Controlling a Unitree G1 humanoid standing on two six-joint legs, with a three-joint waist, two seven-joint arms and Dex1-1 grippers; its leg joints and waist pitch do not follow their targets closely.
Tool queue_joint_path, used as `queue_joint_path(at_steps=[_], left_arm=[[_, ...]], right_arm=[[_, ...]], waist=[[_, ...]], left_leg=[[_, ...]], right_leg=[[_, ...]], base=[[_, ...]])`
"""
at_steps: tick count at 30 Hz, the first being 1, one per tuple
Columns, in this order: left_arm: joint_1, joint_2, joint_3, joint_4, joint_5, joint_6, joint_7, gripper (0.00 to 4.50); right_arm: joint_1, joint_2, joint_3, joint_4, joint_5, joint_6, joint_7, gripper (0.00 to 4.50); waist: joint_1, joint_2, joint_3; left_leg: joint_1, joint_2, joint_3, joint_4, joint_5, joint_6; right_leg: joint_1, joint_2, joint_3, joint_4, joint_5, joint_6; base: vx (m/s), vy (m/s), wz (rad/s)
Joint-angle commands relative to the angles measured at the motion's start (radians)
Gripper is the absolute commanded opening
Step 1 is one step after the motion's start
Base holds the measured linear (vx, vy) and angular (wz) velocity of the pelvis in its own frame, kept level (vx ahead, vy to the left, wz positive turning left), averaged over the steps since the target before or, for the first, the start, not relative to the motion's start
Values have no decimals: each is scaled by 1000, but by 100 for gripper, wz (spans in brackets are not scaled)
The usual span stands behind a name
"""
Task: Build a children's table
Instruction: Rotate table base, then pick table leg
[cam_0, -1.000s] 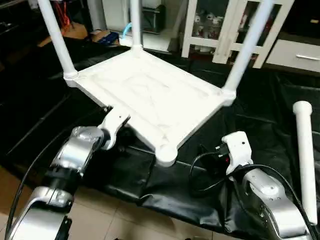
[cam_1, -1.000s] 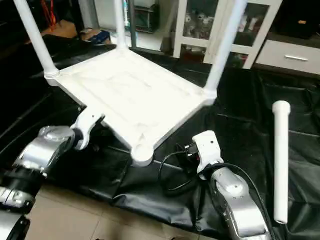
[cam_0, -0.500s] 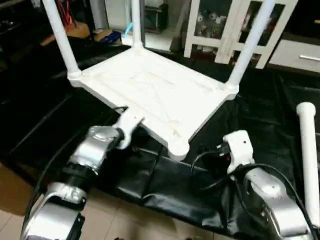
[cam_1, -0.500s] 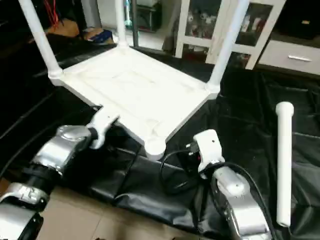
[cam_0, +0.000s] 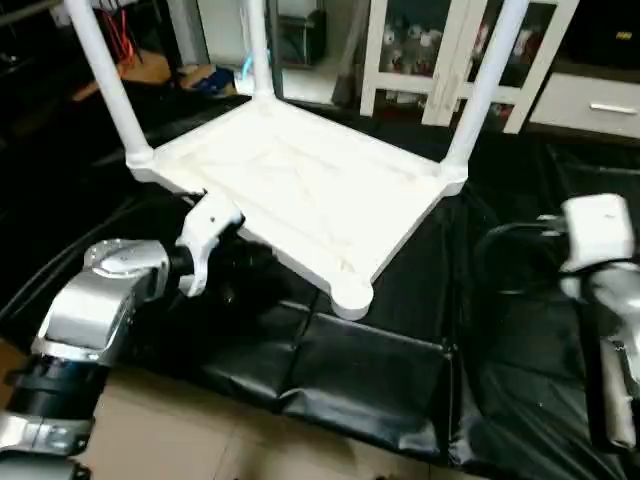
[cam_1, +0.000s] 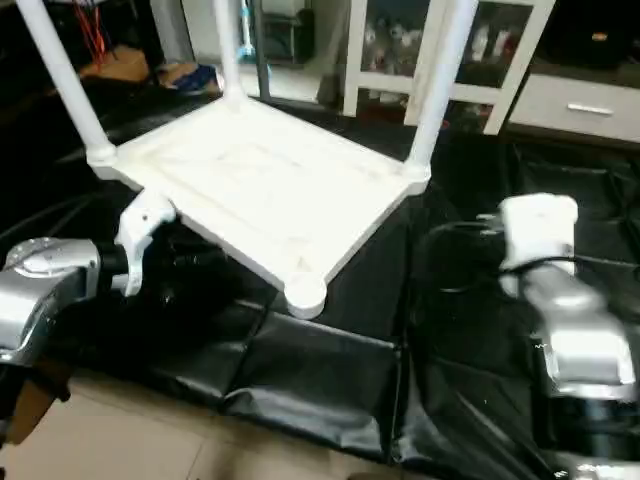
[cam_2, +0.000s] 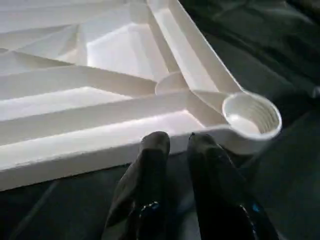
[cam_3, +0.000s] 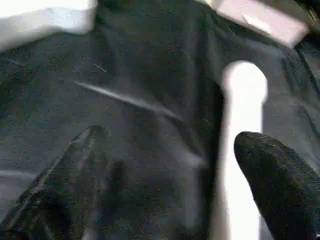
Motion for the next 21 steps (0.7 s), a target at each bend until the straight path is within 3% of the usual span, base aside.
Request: queue_joint_path(at_steps=[1, 6, 7, 8, 10, 13, 16, 21], left_arm=[[-12, -17, -1, -41, -12, 10, 30, 91], [-25, -179, 10, -36, -19, -38, 209, 91], [-25, -194, 3, -28, -8, -43, 225, 91], [-24, -197, 0, -26, -5, -44, 227, 91], [-12, -191, -18, -26, 14, -40, 219, 91], [6, -181, -32, -56, -1, -25, 182, 91], [71, -114, -88, -201, -101, 19, 8, 91], [93, -60, -128, -335, -230, 103, -106, 91]], right_arm=[[-22, -19, -28, 19, -24, 51, -7, 444], [-37, -46, -86, 71, 24, 135, 18, 444], [-32, -48, -92, 81, 32, 149, 21, 444], [-30, -49, -93, 84, 33, 153, 22, 444], [-15, -49, -102, 96, 55, 218, 40, 444], [9, -57, -93, 102, 49, 248, 46, 444], [31, -50, -112, 119, 45, 286, 48, 444], [44, -54, -126, 131, 50, 290, 48, 410]], waist=[[1, -10, -65], [0, -16, -70], [0, -12, -70], [-1, -14, -71], [-7, -17, -72], [-4, -15, -70], [-3, -12, -70], [-2, -10, -63]], left_leg=[[14, 15, -7, -67, -171, 20], [5, 12, -5, -58, -136, 56], [6, 13, -5, -57, -134, 64], [5, 13, -6, -57, -131, 67], [0, 11, -8, -56, -121, 80], [6, 14, -6, -57, -142, 74], [8, 19, -10, -61, -143, 58], [17, 18, -4, -63, -199, 36]], right_leg=[[46, -21, 21, -57, -224, -213], [53, -21, 21, -57, -188, -225], [52, -20, 20, -59, -187, -228], [53, -20, 19, -59, -188, -229], [56, -18, 16, -59, -195, -225], [49, -19, 15, -65, -247, -218], [47, -23, 15, -60, -253, -222], [37, -19, 15, -64, -293, -218]], base=[[0, 0, 0], [0, 0, 0], [0, 0, 0], [0, 0, 0], [0, 0, 0], [0, 0, 0], [0, 0, 0], [0, 0, 0]])
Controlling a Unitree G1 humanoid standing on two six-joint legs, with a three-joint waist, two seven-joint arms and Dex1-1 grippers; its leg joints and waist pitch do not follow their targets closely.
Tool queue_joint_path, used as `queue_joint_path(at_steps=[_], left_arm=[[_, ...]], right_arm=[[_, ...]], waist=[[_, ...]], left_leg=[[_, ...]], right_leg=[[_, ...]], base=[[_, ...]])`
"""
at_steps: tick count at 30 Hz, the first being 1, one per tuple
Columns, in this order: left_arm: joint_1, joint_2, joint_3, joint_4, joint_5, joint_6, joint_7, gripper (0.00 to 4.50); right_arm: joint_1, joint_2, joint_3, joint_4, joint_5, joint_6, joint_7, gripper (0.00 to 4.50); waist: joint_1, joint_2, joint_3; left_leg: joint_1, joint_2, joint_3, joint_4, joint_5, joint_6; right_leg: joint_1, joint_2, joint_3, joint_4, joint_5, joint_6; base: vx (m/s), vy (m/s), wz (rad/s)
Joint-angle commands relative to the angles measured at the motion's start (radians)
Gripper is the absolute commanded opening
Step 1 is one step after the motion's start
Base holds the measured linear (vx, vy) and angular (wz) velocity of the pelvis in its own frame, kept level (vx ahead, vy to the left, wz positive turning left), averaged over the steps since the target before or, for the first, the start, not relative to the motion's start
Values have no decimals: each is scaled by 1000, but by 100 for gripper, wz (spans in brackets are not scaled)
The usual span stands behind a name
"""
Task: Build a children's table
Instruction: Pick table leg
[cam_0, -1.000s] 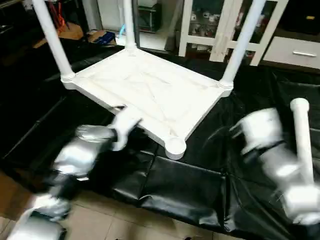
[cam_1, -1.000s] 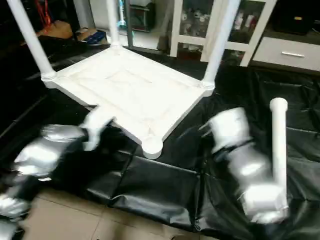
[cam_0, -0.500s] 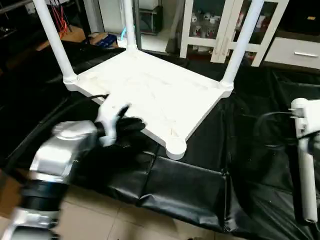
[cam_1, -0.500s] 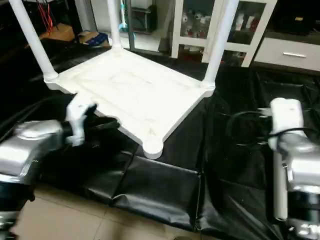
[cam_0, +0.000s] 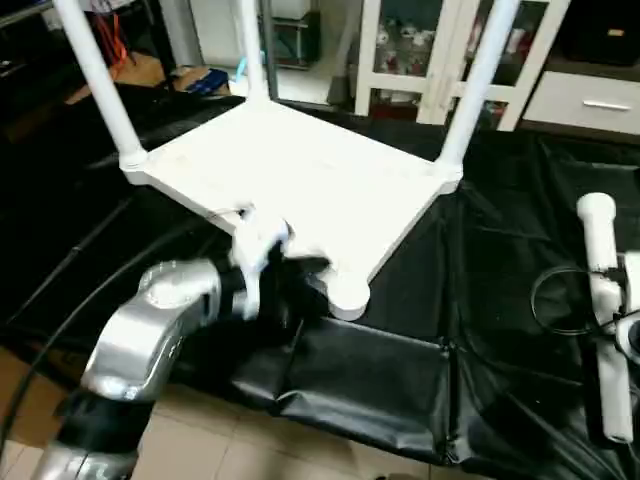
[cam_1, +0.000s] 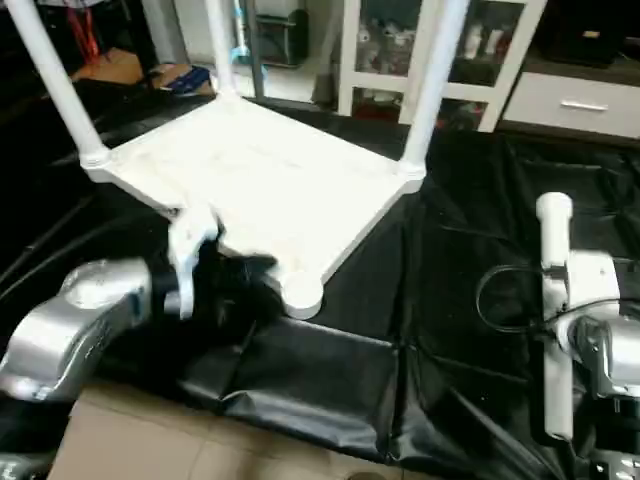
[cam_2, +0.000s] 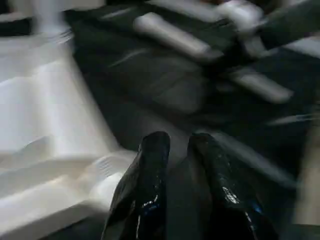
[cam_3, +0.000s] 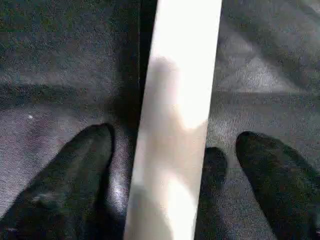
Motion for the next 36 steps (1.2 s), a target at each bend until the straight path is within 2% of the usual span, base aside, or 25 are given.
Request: queue_joint_path(at_steps=[1, 4, 5, 7, 10, 15, 21, 27, 28, 30, 33, 35, 36], left_arm=[[-11, 24, -24, -56, -49, 41, -49, 91], [-21, 39, -42, -56, -44, 36, -72, 91], [-23, 45, -50, -58, -40, 35, -82, 91], [-20, 59, -59, -73, -38, 36, -98, 91], [-17, 70, -64, -85, -40, 44, -98, 91], [-19, 85, -70, -94, -60, 55, -86, 91], [-18, 90, -72, -89, -60, 51, -90, 91], [-18, 94, -70, -86, -61, 48, -82, 91], [-20, 96, -63, -81, -60, 41, -77, 91], [-24, 100, -56, -73, -58, 32, -77, 91], [-25, 102, -51, -69, -61, 29, -80, 91], [-29, 95, -44, -59, -62, 22, -75, 91], [-30, 94, -43, -56, -63, 20, -74, 91]], right_arm=[[6, -9, -13, 6, 4, 8, 2, 396], [8, -8, -20, 5, 12, 17, 1, 372], [10, -9, -19, 6, 14, 22, 3, 368], [21, -14, -12, 8, 14, 28, 12, 338], [31, -12, -18, 15, 21, 41, 27, 323], [47, -8, -23, 29, 32, 48, 43, 289], [60, -9, -26, 37, 37, 53, 56, 236], [70, -6, -38, 36, 40, 46, 58, 187], [64, -2, -62, 15, 35, 25, 37, 187], [59, 5, -87, -9, 42, 0, 16, 158], [52, 18, -113, -28, 45, -16, -3, 150], [42, 72, -185, -96, 74, -79, -29, 147], [40, 87, -201, -112, 81, -98, -34, 146]], waist=[[0, -16, -59], [-2, -17, -58], [-4, -15, -58], [-7, -14, -58], [-8, -14, -58], [-8, -11, -59], [-8, -12, -61], [-7, -11, -60], [-6, -11, -59], [-7, -12, -60], [-7, -12, -61], [-10, -11, -62], [-10, -11, -61]], left_leg=[[14, 15, -5, -65, -211, 27], [13, 11, -4, -64, -221, 22], [11, 10, -7, -64, -229, 14], [12, 10, -7, -64, -237, 9], [12, 10, -8, -64, -250, 6], [14, 10, -9, -64, -248, 2], [12, 11, -10, -65, -246, 2], [14, 12, -9, -65, -256, 0], [14, 12, -10, -66, -259, -1], [13, 11, -10, -66, -257, -2], [12, 10, -10, -66, -245, -3], [10, 9, -10, -65, -237, -1], [9, 9, -8, -66, -237, 3]], right_leg=[[38, -19, 17, -68, -318, -205], [37, -18, 18, -72, -354, -179], [37, -18, 18, -73, -378, -165], [36, -18, 17, -74, -386, -159], [36, -17, 16, -75, -398, -154], [33, -16, 16, -74, -386, -158], [37, -16, 16, -71, -356, -169], [36, -17, 16, -73, -369, -171], [35, -17, 16, -73, -374, -168], [35, -17, 16, -73, -373, -165], [36, -17, 16, -72, -370, -160], [37, -17, 16, -71, -367, -155], [35, -18, 18, -73, -368, -150]], base=[[0, 0, 0], [0, 0, 0], [0, 0, 0], [0, 0, 0], [0, 0, 0], [0, 0, 0], [0, 0, 0], [0, 0, 0], [0, 0, 0], [0, 0, 0], [0, 0, 0], [0, 0, 0], [0, 0, 0]])
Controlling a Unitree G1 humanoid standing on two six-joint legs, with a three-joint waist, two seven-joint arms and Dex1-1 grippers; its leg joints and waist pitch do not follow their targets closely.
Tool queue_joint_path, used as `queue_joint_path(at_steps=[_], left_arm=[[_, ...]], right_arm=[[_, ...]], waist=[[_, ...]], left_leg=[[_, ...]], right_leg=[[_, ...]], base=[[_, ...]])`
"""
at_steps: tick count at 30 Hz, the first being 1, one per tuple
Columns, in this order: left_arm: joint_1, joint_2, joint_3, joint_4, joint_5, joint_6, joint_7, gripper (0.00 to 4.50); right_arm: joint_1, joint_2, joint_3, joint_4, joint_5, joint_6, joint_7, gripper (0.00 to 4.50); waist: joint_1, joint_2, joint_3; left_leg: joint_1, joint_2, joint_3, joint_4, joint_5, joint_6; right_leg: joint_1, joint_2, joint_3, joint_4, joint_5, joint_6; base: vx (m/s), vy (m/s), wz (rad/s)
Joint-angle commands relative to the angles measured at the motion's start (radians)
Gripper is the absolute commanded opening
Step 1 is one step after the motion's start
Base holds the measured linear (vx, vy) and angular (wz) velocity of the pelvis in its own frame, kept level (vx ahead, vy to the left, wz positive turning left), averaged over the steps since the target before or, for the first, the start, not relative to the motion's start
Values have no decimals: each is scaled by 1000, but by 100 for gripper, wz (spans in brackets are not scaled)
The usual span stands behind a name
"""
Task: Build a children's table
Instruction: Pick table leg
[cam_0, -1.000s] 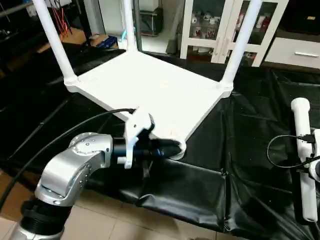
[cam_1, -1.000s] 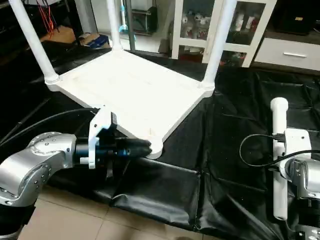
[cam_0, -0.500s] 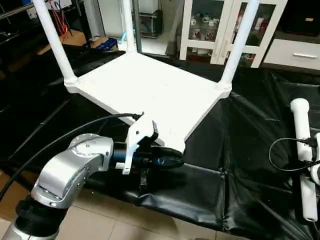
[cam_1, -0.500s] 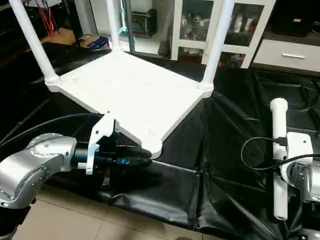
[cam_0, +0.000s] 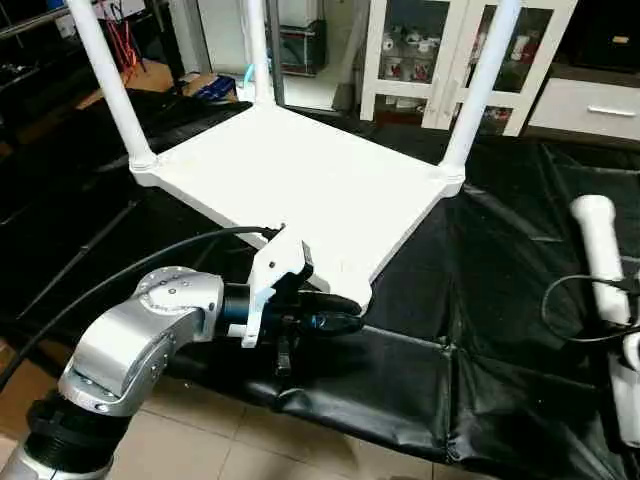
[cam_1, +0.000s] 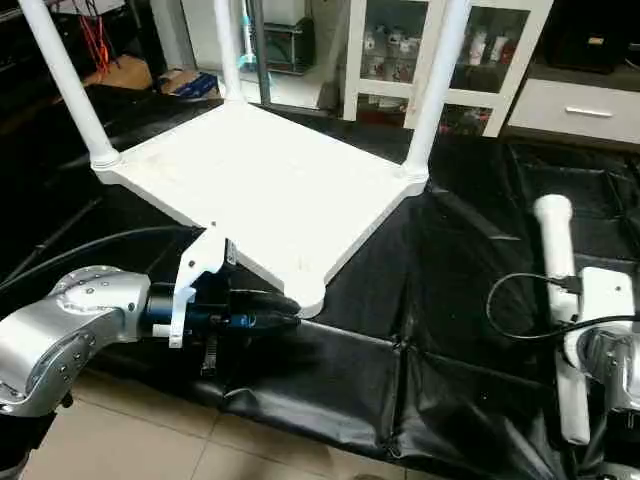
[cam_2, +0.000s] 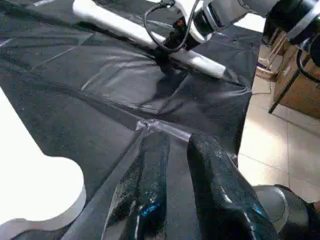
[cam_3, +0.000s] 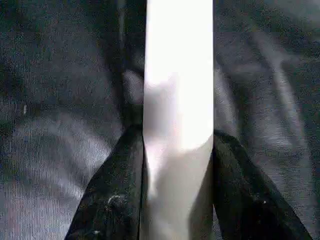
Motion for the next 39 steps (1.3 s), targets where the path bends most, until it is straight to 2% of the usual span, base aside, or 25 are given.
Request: queue_joint_path(at_steps=[1, 2, 4, 5, 6, 7, 8, 10, 12, 13, 14, 15, 16, 17, 18, 20, 21, 23, 25, 28, 30, 31, 32, 36, 39], left_arm=[[-24, -4, 19, 14, 0, -13, 8, 91], [-24, -4, 19, 14, 0, -14, 8, 91], [-26, -12, 31, 19, -7, -19, 17, 91], [-26, -12, 31, 19, -7, -19, 17, 91], [-31, -21, 46, 26, -21, -23, 27, 91], [-31, -21, 46, 26, -21, -23, 27, 91], [-39, -30, 63, 35, -29, -31, 39, 91], [-51, -53, 88, 52, -33, -42, 68, 91], [-112, -136, 144, 138, 16, -152, 196, 91], [-156, -183, 181, 189, 29, -185, 275, 91], [-156, -183, 181, 189, 29, -185, 275, 91], [-202, -233, 229, 223, -9, -157, 333, 91], [-214, -249, 247, 227, -40, -129, 342, 91], [-216, -253, 251, 226, -47, -124, 344, 91], [-224, -273, 272, 219, -87, -93, 355, 118], [-230, -316, 298, 187, -185, -2, 364, 124], [-225, -317, 288, 178, -189, 14, 356, 130], [-216, -332, 270, 169, -200, 42, 355, 156], [-235, -373, 277, 199, -196, 28, 401, 169], [-257, -403, 302, 219, -223, 41, 434, 187], [-273, -423, 319, 227, -249, 58, 454, 207], [-281, -429, 323, 233, -253, 66, 468, 213], [-284, -425, 321, 230, -260, 98, 482, 218], [-253, -418, 307, 205, -297, 185, 477, 252], [-243, -449, 333, 202, -337, 175, 483, 264]], right_arm=[[-3, 49, -72, -95, 45, -97, -29, 146], [-1, 52, -73, -100, 45, -108, -31, 145], [15, 104, -94, -161, 73, -262, -33, 145], [15, 104, -94, -161, 73, -262, -33, 144], [14, 151, -129, -215, 110, -368, -37, 144], [14, 151, -129, -215, 110, -368, -37, 144], [4, 179, -153, -250, 128, -431, -49, 144], [-16, 198, -166, -282, 163, -476, -27, 144], [-42, 222, -136, -380, 225, -524, 81, 144], [-55, 238, -110, -446, 277, -523, 153, 144], [-55, 238, -110, -446, 277, -523, 153, 144], [-54, 244, -54, -523, 338, -510, 228, 144], [-47, 241, -26, -548, 359, -509, 250, 144], [-45, 241, -21, -552, 361, -509, 253, 144], [-39, 240, 8, -575, 377, -506, 269, 144], [-41, 265, 86, -634, 456, -462, 288, 144], [-47, 278, 103, -644, 473, -447, 287, 144], [-49, 307, 168, -667, 497, -411, 291, 144], [-16, 319, 274, -687, 483, -387, 342, 144], [6, 331, 332, -681, 452, -391, 360, 144], [26, 324, 389, -679, 433, -394, 378, 144], [34, 324, 413, -672, 420, -399, 379, 144], [30, 332, 417, -655, 409, -410, 340, 144], [-2, 384, 379, -609, 396, -431, 245, 144], [4, 357, 404, -615, 387, -428, 271, 144]], waist=[[-6, -16, -58], [-7, -16, -58], [-9, -14, -57], [-9, -14, -57], [-11, -13, -58], [-12, -12, -58], [-10, -10, -59], [-10, -10, -59], [-11, -12, -58], [-9, -16, -61], [-6, -14, -62], [-2, -14, -65], [3, -18, -63], [3, -18, -62], [3, -17, -62], [8, -22, -63], [11, -18, -68], [12, -23, -70], [16, -29, -68], [28, -26, -65], [32, -28, -62], [33, -35, -63], [32, -32, -61], [27, -35, -61], [28, -36, -63]], left_leg=[[5, 10, -8, -70, -228, 4], [2, 10, -10, -72, -223, 5], [10, 11, -7, -70, -240, 4], [10, 11, -7, -70, -240, 4], [9, 10, -6, -70, -249, 8], [9, 10, -6, -70, -248, 9], [10, 10, -6, -71, -240, 10], [9, 11, -7, -72, -229, 12], [7, 10, -6, -71, -232, 20], [10, 9, -4, -66, -244, 30], [10, 8, -4, -66, -239, 37], [7, 10, -7, -67, -220, 40], [-3, 11, -9, -68, -182, 49], [-3, 12, -9, -68, -177, 54], [-3, 12, -9, -67, -172, 54], [4, 13, -5, -64, -169, 56], [4, 13, -6, -63, -130, 64], [0, 15, -7, -63, -90, 78], [-2, 16, -5, -62, -84, 82], [1, 18, -4, -64, -118, 63], [2, 17, -4, -66, -128, 50], [-2, 16, -6, -66, -126, 43], [-1, 17, -6, -67, -131, 35], [-1, 14, -6, -70, -141, 18], [-2, 15, -8, -68, -126, 16]], right_leg=[[36, -18, 16, -78, -367, -149], [40, -19, 15, -76, -367, -145], [30, -17, 15, -82, -388, -138], [30, -17, 15, -82, -388, -138], [30, -17, 16, -83, -399, -133], [27, -16, 15, -83, -401, -126], [27, -15, 15, -82, -388, -125], [30, -12, 15, -77, -348, -136], [33, -10, 14, -78, -331, -143], [33, -8, 14, -80, -331, -138], [36, -10, 15, -80, -329, -137], [39, -14, 16, -76, -317, -139], [49, -18, 16, -70, -285, -146], [47, -18, 16, -71, -289, -149], [46, -19, 16, -71, -293, -151], [39, -17, 18, -73, -308, -172], [39, -16, 20, -65, -252, -188], [40, -14, 18, -59, -196, -201], [42, -15, 19, -60, -179, -206], [39, -18, 22, -62, -216, -194], [37, -18, 23, -67, -239, -182], [41, -18, 22, -63, -248, -171], [37, -19, 23, -65, -259, -160], [33, -18, 23, -66, -275, -150], [38, -16, 23, -63, -227, -150]], base=[[0, 0, 0], [0, 0, 0], [0, 0, 0], [0, 0, 0], [0, 0, 0], [0, 0, 0], [0, 0, 0], [0, 0, 0], [0, 0, 0], [0, 0, 0], [0, 0, 0], [0, 0, 0], [0, 0, 0], [0, 0, 0], [0, 0, 0], [0, 0, 0], [0, 0, 0], [0, 0, 0], [0, 0, 0], [0, 0, 0], [0, 0, 0], [0, 0, 0], [0, 0, 0], [0, 0, 0], [0, 0, 0]])
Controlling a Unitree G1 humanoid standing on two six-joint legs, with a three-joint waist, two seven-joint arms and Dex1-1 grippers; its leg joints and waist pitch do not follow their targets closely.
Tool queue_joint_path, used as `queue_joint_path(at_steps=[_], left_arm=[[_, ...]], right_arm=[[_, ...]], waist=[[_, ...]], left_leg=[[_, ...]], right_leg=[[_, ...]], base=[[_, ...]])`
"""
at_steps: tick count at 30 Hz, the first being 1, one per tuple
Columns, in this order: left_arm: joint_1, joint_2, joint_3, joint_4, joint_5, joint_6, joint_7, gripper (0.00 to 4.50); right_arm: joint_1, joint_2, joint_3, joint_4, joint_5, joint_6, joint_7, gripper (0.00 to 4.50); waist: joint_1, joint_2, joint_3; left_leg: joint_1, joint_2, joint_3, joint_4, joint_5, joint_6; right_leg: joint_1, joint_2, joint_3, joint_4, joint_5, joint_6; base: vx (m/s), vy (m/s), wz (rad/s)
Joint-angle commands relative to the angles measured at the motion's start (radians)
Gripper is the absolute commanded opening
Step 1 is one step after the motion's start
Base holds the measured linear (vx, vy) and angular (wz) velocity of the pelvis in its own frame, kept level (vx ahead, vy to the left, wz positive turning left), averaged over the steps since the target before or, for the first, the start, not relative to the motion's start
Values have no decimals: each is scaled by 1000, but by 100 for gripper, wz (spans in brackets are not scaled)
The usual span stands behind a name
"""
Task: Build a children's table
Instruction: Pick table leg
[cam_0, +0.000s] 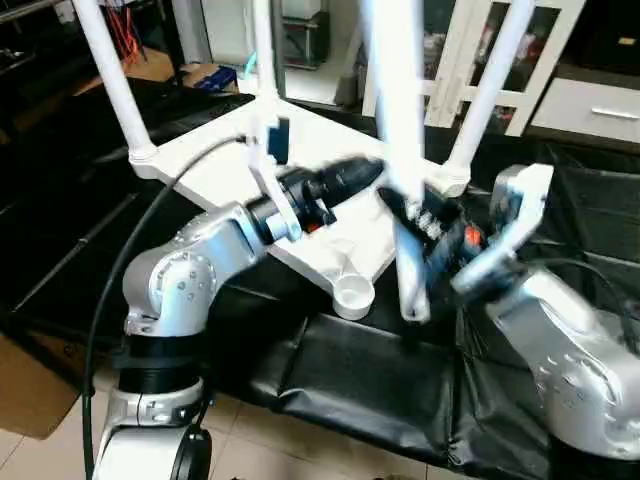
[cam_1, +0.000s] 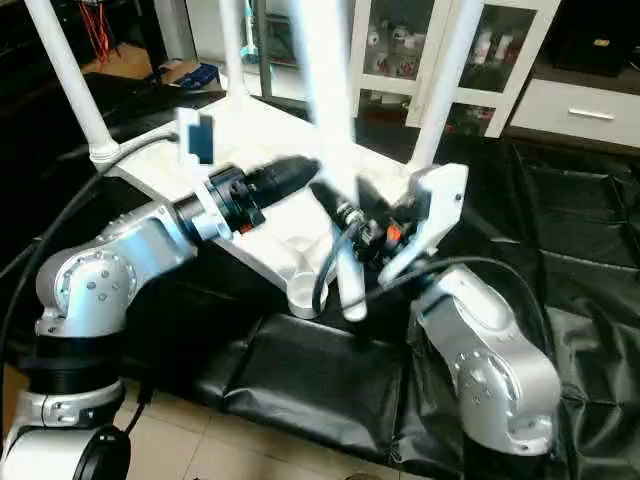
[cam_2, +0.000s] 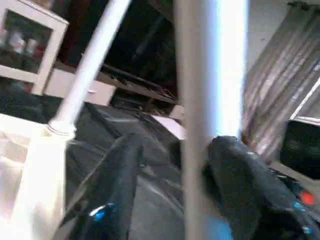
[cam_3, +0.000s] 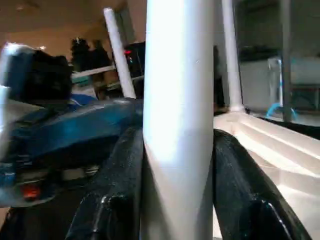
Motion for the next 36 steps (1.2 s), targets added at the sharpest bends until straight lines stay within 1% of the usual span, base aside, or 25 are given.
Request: queue_joint_path(at_steps=[1, 2, 3, 4, 5, 6, 7, 8, 9, 10, 11, 12, 13, 14, 15, 16, 18, 19, 24, 27, 28, 29, 30, 35, 36], left_arm=[[-8, -32, 16, -20, -80, 14, -1, 287], [-11, -39, 27, -21, -104, 22, 1, 295], [-11, -39, 27, -21, -104, 22, 1, 298], [-11, -40, 41, -25, -145, 56, -3, 304], [3, -26, 26, -34, -143, 71, -21, 314], [3, -26, 26, -34, -143, 71, -21, 326], [30, 3, -15, -57, -123, 88, -61, 336], [41, 15, -33, -66, -115, 94, -78, 340], [53, 26, -53, -76, -109, 101, -94, 340], [83, 52, -104, -98, -95, 111, -126, 343], [96, 61, -129, -104, -88, 115, -135, 348], [99, 63, -135, -106, -87, 115, -136, 370], [106, 67, -158, -83, -60, 108, -114, 379], [107, 66, -162, -71, -53, 108, -101, 379], [107, 66, -162, -71, -53, 108, -101, 383], [109, 69, -173, -57, -38, 99, -90, 402], [113, 63, -179, -43, -41, 107, -74, 402], [114, 61, -182, -42, -42, 109, -72, 424], [112, 23, -204, -20, -27, 89, -66, 449], [108, 29, -249, 9, 21, 60, -75, 450], [107, 27, -252, 16, 26, 56, -75, 450], [106, 26, -251, 20, 25, 54, -74, 450], [104, 24, -253, 22, 22, 55, -75, 450], [104, 20, -260, 29, 28, 56, -71, 450], [102, 15, -249, 42, 32, 55, -57, 450]], right_arm=[[-7, -17, 16, -4, -20, -7, 9, 144], [-4, -16, 18, -4, -23, -10, 10, 144], [-4, -16, 18, -4, -23, -10, 10, 144], [-2, -7, 7, 1, -27, -20, -4, 144], [-9, 3, -9, 7, -23, -27, -21, 144], [-9, 3, -9, 7, -23, -27, -21, 144], [-24, 22, -33, 16, -11, -35, -51, 144], [-30, 29, -43, 20, -6, -38, -62, 144], [-36, 37, -52, 23, 1, -38, -72, 144], [-51, 53, -73, 30, 25, -41, -98, 144], [-58, 60, -84, 33, 41, -42, -110, 144], [-60, 62, -87, 33, 45, -42, -113, 144], [-67, 71, -97, 32, 65, -37, -120, 144], [-70, 73, -100, 31, 71, -35, -121, 144], [-70, 73, -100, 31, 71, -35, -121, 144], [-73, 78, -105, 30, 79, -33, -124, 144], [-75, 86, -111, 24, 96, -26, -126, 144], [-75, 88, -111, 21, 101, -23, -127, 144], [-70, 103, -97, 1, 139, 7, -131, 144], [-65, 106, -84, -6, 152, 13, -139, 144], [-65, 107, -82, -8, 155, 14, -141, 144], [-64, 108, -81, -9, 157, 14, -143, 144], [-63, 109, -80, -11, 159, 16, -144, 144], [-61, 110, -77, -15, 169, 19, -152, 144], [-60, 110, -77, -17, 172, 19, -157, 144]], waist=[[2, -15, -67], [6, -13, -68], [5, -15, -68], [6, -18, -68], [6, -17, -67], [5, -17, -67], [4, -17, -67], [3, -17, -65], [1, -16, -65], [0, -13, -65], [-1, -9, -64], [-2, -10, -63], [-2, -9, -64], [0, -8, -64], [-1, -9, -65], [0, -9, -64], [0, -10, -66], [0, -9, -67], [1, -11, -68], [1, -10, -68], [1, -10, -67], [2, -7, -68], [1, -9, -68], [1, -6, -68], [0, -6, -69]], left_leg=[[9, 14, -6, -66, -114, 18], [13, 15, -4, -64, -102, 26], [10, 14, -3, -63, -95, 30], [6, 14, -4, -63, -82, 42], [6, 14, -4, -63, -80, 47], [6, 14, -4, -63, -82, 48], [6, 14, -4, -64, -83, 48], [5, 14, -5, -65, -88, 49], [8, 15, -4, -66, -98, 43], [10, 15, -6, -67, -100, 37], [12, 15, -5, -68, -113, 31], [14, 16, -4, -69, -118, 26], [15, 16, -5, -68, -117, 24], [19, 16, -3, -68, -121, 18], [17, 15, -3, -68, -120, 15], [13, 15, -4, -69, -114, 10], [11, 13, -4, -68, -108, 7], [11, 13, -5, -68, -105, 8], [9, 13, -5, -66, -84, 20], [9, 14, -6, -66, -87, 24], [9, 12, -5, -66, -94, 19], [10, 13, -6, -67, -93, 14], [9, 12, -6, -67, -93, 12], [10, 14, -6, -67, -99, 7], [9, 13, -6, -67, -93, 8]], right_leg=[[50, -17, 23, -61, -209, -153], [47, -17, 24, -59, -181, -167], [49, -16, 24, -57, -168, -175], [53, -19, 23, -54, -154, -181], [52, -18, 22, -55, -158, -181], [52, -18, 22, -56, -165, -179], [52, -18, 22, -55, -170, -178], [51, -19, 22, -57, -192, -169], [49, -17, 22, -59, -208, -162], [48, -17, 22, -59, -213, -156], [45, -15, 22, -59, -227, -144], [44, -14, 22, -61, -230, -139], [45, -13, 22, -60, -224, -136], [41, -12, 23, -61, -214, -137], [44, -11, 23, -60, -206, -137], [47, -13, 23, -59, -195, -136], [50, -14, 23, -57, -185, -135], [51, -15, 23, -57, -181, -138], [53, -15, 23, -55, -156, -150], [53, -15, 23, -57, -161, -143], [53, -15, 23, -58, -179, -135], [53, -16, 23, -58, -184, -133], [53, -15, 23, -58, -183, -133], [53, -15, 22, -57, -171, -140], [54, -14, 22, -55, -158, -143]], base=[[0, 0, 0], [0, 0, 0], [0, 0, 0], [0, 0, 0], [0, 0, 0], [0, 0, 0], [0, 0, 0], [0, 0, 0], [0, 0, 0], [0, 0, 0], [0, 0, 0], [0, 0, 0], [0, 0, 0], [0, 0, 0], [0, 0, 0], [0, 0, 0], [0, 0, 0], [0, 0, 0], [0, 0, 0], [0, 0, 0], [0, 0, 0], [0, 0, 0], [0, 0, 0], [0, 0, 0], [0, 0, 0]])
